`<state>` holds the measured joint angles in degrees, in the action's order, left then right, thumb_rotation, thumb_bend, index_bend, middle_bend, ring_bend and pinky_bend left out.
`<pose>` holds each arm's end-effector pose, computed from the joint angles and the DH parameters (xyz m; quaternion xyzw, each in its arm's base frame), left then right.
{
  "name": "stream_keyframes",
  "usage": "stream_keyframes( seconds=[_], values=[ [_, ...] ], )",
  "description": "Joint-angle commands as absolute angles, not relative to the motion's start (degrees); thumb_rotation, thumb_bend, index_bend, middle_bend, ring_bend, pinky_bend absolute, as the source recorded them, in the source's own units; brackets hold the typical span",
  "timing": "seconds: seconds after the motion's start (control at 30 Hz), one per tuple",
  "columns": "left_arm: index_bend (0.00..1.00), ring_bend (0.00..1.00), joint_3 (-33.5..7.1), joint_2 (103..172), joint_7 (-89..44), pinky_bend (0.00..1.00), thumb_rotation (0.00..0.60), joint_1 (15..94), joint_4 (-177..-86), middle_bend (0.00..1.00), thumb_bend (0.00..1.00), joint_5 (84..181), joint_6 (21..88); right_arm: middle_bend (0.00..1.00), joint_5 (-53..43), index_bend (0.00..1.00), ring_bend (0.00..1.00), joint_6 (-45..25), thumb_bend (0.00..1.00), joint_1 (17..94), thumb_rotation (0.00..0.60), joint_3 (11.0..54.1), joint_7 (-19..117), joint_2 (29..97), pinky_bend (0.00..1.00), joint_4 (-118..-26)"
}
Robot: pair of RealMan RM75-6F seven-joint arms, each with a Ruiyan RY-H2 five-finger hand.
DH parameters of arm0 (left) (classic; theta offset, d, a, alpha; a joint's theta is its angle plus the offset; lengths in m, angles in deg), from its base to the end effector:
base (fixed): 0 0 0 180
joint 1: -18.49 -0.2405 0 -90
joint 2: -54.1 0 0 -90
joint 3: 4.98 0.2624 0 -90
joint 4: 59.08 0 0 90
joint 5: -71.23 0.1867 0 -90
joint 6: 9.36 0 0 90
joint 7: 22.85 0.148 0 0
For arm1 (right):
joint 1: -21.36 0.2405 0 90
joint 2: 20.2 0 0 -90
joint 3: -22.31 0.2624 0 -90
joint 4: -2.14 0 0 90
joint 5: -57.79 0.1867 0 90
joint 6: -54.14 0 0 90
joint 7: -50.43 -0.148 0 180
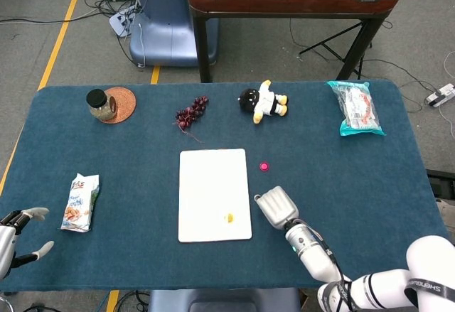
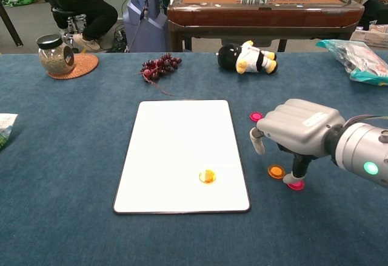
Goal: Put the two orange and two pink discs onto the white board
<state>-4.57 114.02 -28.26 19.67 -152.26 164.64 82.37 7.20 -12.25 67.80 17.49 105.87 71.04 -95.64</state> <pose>-0.2991 0.1526 0.2046 -0.6022 -0.3747 -0.4212 0.5653 -0.1526 -0.2808 -0.0295 0.8484 -0.2291 0.1946 0.4357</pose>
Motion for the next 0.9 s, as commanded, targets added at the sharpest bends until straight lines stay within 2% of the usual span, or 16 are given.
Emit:
stream_keyframes(
  seconds=[0.03, 0.23, 0.53, 0.9],
  values=[
    [0.41, 0.38, -4.5, 114.0, -28.3, 0.53, 0.6, 19.7, -152.3, 0.45, 0.14, 164.7, 82.4, 1.0, 5.6, 0.39, 1.0, -12.2, 0.08, 67.2, 0.6, 17.5, 105.0, 72.2, 1.0, -94.2],
    [0.41, 0.38, -4.5, 113.9, -28.7, 0.53, 0.6, 19.6, -152.4, 0.45, 0.14, 164.7, 82.4, 1.0, 2.4, 0.38, 1.0, -11.8, 0.03, 66.2, 0.6, 17.8, 103.2, 74.1, 1.0, -91.3],
    [0.41, 0.38, -4.2, 113.5, -29.5, 0.53, 0.6, 19.7, -152.6, 0.45, 0.14, 165.1, 82.3, 1.0, -0.4, 0.24, 1.0, -10.8, 0.01, 65.1, 0.6, 18.6, 101.5, 75.3, 1.0, -88.6],
    [0.41, 0.38, -4.4, 113.6, -29.2, 0.53, 0.6, 19.6, -152.5, 0.45, 0.14, 164.8, 82.5, 1.0, -1.0, 0.23, 1.0, -9.4, 0.01, 64.2, 0.6, 20.1, 101.1, 76.1, 1.0, -86.3]
  ],
)
